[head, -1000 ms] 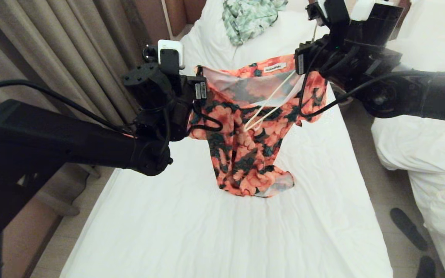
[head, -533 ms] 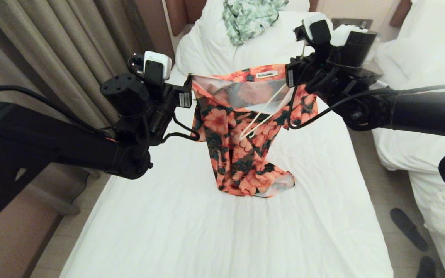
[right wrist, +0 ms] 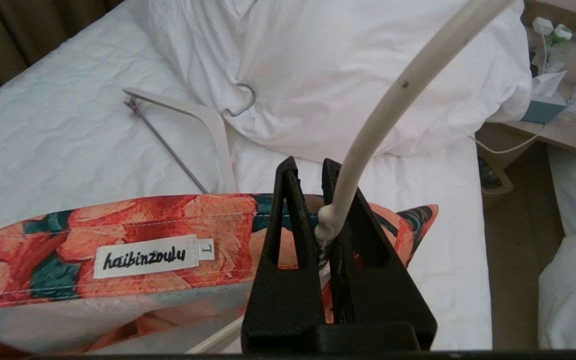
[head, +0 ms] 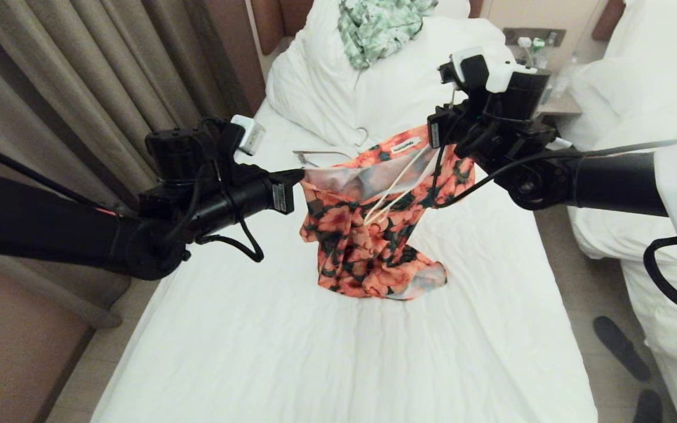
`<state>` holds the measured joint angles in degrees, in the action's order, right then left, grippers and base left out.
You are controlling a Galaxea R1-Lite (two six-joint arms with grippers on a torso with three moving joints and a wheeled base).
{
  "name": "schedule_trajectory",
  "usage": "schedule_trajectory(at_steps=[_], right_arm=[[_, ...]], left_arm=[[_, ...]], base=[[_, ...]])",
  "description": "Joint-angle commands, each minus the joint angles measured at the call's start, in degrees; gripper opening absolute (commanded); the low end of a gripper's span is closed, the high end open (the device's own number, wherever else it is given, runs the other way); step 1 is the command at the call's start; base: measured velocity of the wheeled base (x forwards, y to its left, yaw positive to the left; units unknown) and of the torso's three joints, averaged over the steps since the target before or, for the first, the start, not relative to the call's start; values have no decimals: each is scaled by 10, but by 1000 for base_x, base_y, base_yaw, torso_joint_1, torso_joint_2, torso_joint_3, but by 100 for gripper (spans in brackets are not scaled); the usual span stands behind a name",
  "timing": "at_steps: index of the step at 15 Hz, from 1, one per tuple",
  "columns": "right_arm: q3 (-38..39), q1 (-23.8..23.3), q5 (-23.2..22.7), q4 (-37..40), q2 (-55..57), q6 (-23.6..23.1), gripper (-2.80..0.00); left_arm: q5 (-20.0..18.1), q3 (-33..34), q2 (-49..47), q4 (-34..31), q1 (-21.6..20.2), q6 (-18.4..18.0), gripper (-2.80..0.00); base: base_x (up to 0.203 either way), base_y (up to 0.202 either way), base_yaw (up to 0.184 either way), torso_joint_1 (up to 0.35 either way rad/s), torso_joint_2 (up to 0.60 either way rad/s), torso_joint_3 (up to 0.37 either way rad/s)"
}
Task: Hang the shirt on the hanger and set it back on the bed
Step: Take the clothes hanger out of the clothes
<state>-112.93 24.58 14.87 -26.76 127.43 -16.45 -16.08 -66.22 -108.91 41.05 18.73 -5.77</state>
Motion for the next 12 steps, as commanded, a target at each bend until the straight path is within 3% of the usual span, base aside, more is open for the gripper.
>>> schedule_trajectory(at_steps=[1, 3, 5, 6, 7, 10, 12], right_arm=[[0, 0, 1, -1, 6, -1, -280], [0, 1, 1, -1, 9, 0, -280], [0, 4, 1, -1, 12, 0, -280], [0, 5, 2, -1, 13, 1, -280], [0, 6, 2, -1, 15, 1, -280], [0, 12, 2, -1, 19, 12, -280], [0, 14, 2, 0, 27, 27, -280]], left_arm=[[-56, -21, 19, -58, -13, 55, -280], [-73, -51, 21, -119, -16, 77, -280], [-74, -94, 23, -201, -14, 121, -280], [-75, -107, 22, -212, -13, 141, -280], [-74, -120, 17, -217, -14, 157, 0], [-75, -175, 2, -262, -33, 188, 0], [-76, -230, -13, -328, -44, 213, 0]], base=[[0, 0, 0, 0, 0, 0], [0, 0, 0, 0, 0, 0], [0, 0, 0, 0, 0, 0], [0, 0, 0, 0, 0, 0], [0, 0, 0, 0, 0, 0], [0, 0, 0, 0, 0, 0], [0, 0, 0, 0, 0, 0]])
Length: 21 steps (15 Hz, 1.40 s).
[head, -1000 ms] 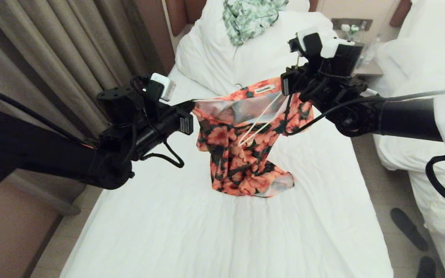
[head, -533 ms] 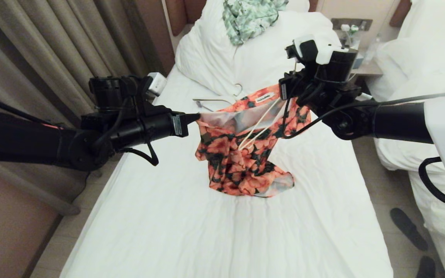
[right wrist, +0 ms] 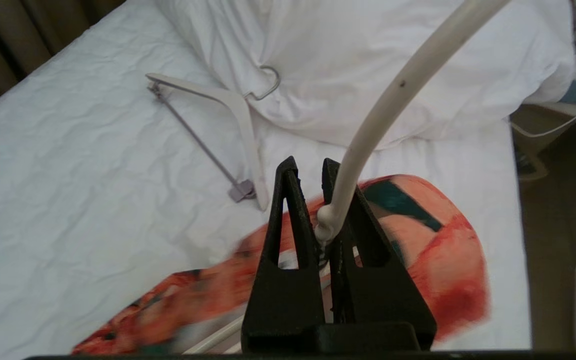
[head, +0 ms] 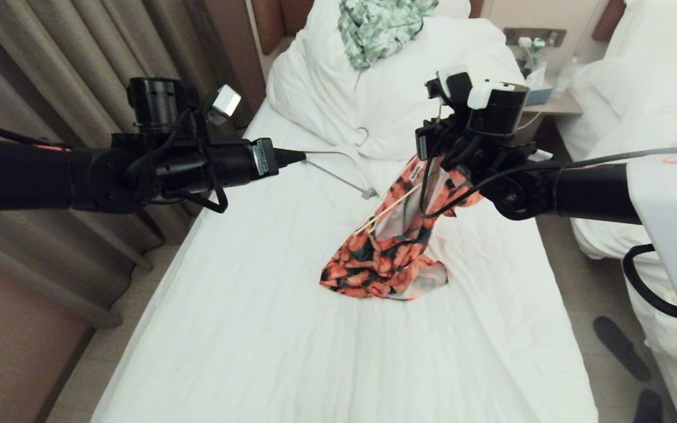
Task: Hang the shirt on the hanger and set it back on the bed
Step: Take the clothes hanger out of the clothes, then place the hanger on the bed
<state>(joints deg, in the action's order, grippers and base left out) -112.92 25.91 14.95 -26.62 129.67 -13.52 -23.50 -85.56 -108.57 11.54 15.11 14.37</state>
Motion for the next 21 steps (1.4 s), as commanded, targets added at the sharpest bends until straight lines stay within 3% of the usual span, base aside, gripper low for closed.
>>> schedule_trajectory(at_steps=[1, 2, 5, 8, 11, 13, 16, 21], right_arm=[[0, 2, 1, -1, 9, 8, -280], [0, 4, 0, 0, 13, 26, -280], [0, 9, -1, 8, 27, 109, -280], [0, 12, -1, 34, 52, 217, -280], [5, 7, 4, 62, 59, 251, -280], [8, 2, 15, 109, 58, 222, -280], [2, -13, 17, 168, 77, 120, -280], [-5, -18, 24, 114, 162, -5, -280]], left_arm=[[1, -58, -29, -57, -15, 20, 0], [4, -71, -40, -67, -25, 23, -280], [21, -98, -56, -69, -46, 26, -280], [81, -126, -61, -69, -55, 31, -280], [104, -135, -61, -67, -59, 32, -280], [112, -136, -60, -67, -58, 31, -280], [124, -135, -59, -68, -54, 31, -280], [150, -137, -57, -64, -49, 31, -280]], base=[[0, 0, 0, 0, 0, 0], [0, 0, 0, 0, 0, 0], [0, 0, 0, 0, 0, 0], [0, 0, 0, 0, 0, 0], [0, 0, 0, 0, 0, 0], [0, 0, 0, 0, 0, 0], [0, 0, 0, 0, 0, 0], [0, 0, 0, 0, 0, 0]])
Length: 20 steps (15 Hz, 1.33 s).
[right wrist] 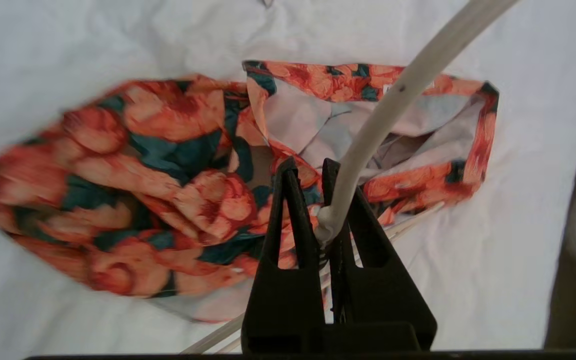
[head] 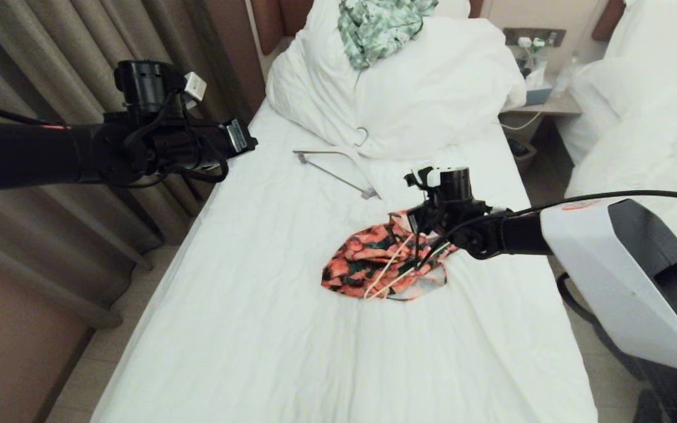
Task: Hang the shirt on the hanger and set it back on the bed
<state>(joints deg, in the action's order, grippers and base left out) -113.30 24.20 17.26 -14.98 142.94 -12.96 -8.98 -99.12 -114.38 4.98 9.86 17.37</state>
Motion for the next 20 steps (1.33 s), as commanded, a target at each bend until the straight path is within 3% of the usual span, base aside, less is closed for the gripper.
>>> schedule_trajectory(at_steps=[1, 2, 3, 5, 9, 11, 13, 14, 17, 20], right_arm=[[-2, -7, 1, -34, 46, -48, -280], [-2, -10, 1, -66, 60, -75, -280], [-2, -11, 1, -72, 64, -88, 0], [-2, -8, 2, -94, 69, -114, 0], [16, -2, 43, -103, 22, -114, 0], [74, -4, 60, -113, -31, -105, 0], [191, -8, 67, -137, -98, -97, 0], [256, -12, 68, -151, -132, -92, -280], [454, -27, 70, -199, -257, -59, -280], [580, -47, 72, -224, -411, -13, -280]], left_arm=[[5, -1, 1, 2, 4, 1, -280], [6, -1, 1, 2, 3, 0, -280], [5, -1, 2, 2, 3, 1, -280], [7, 10, 14, -1, 15, 0, -280], [44, 29, 54, 43, 20, -3, -280], [66, 67, 106, 46, 20, -7, -280], [79, 162, 167, 48, 19, -12, -280], [84, 209, 194, 50, 18, -13, -280], [108, 339, 284, 59, 9, -18, -280], [145, 420, 399, 62, 5, -19, -280]], base=[[0, 0, 0, 0, 0, 0], [0, 0, 0, 0, 0, 0], [0, 0, 0, 0, 0, 0], [0, 0, 0, 0, 0, 0], [0, 0, 0, 0, 0, 0], [0, 0, 0, 0, 0, 0], [0, 0, 0, 0, 0, 0], [0, 0, 0, 0, 0, 0], [0, 0, 0, 0, 0, 0], [0, 0, 0, 0, 0, 0]])
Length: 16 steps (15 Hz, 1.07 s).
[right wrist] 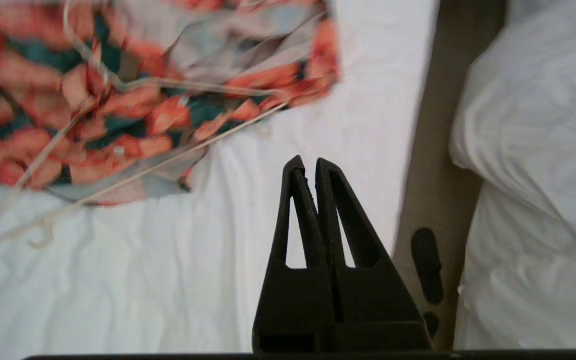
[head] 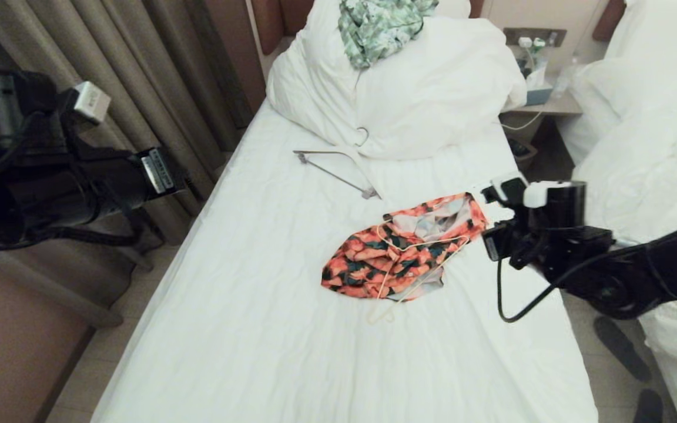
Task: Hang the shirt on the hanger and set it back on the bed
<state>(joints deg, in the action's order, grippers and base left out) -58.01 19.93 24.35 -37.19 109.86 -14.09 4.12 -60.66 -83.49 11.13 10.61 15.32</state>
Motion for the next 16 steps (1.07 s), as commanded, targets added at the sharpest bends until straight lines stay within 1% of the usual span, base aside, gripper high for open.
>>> schedule_trajectory(at_steps=[1, 3, 5, 7, 9, 10, 11, 13, 14, 16], right_arm=[[57, -3, 3, -4, -143, 9, -280], [115, 16, 15, -2, -276, 20, -280], [163, 31, 37, 28, -402, 28, -280], [200, 19, 50, 70, -503, 34, -280], [221, -14, 59, 120, -588, 41, -280], [224, -43, 61, 150, -619, 46, -280], [225, -81, 62, 180, -657, 50, -280], [233, -117, 63, 221, -729, 56, -280], [240, -128, 63, 245, -768, 57, -280], [256, -157, 63, 301, -831, 59, -280]], left_arm=[[29, 49, 145, -5, -2, 6, -280], [40, 79, 276, -39, 0, 12, -280], [43, 104, 406, -106, -3, 15, -280], [44, 125, 517, -178, -23, 18, -280], [42, 156, 604, -239, -44, 19, -280], [42, 177, 632, -257, -51, 20, -280], [42, 208, 657, -268, -56, 19, -280], [36, 262, 684, -274, -86, 17, -280], [23, 288, 709, -273, -97, 11, -280], [-12, 333, 753, -273, -108, -18, -280]], base=[[0, 0, 0, 0, 0, 0], [0, 0, 0, 0, 0, 0], [0, 0, 0, 0, 0, 0], [0, 0, 0, 0, 0, 0], [0, 0, 0, 0, 0, 0], [0, 0, 0, 0, 0, 0], [0, 0, 0, 0, 0, 0], [0, 0, 0, 0, 0, 0], [0, 0, 0, 0, 0, 0], [0, 0, 0, 0, 0, 0]])
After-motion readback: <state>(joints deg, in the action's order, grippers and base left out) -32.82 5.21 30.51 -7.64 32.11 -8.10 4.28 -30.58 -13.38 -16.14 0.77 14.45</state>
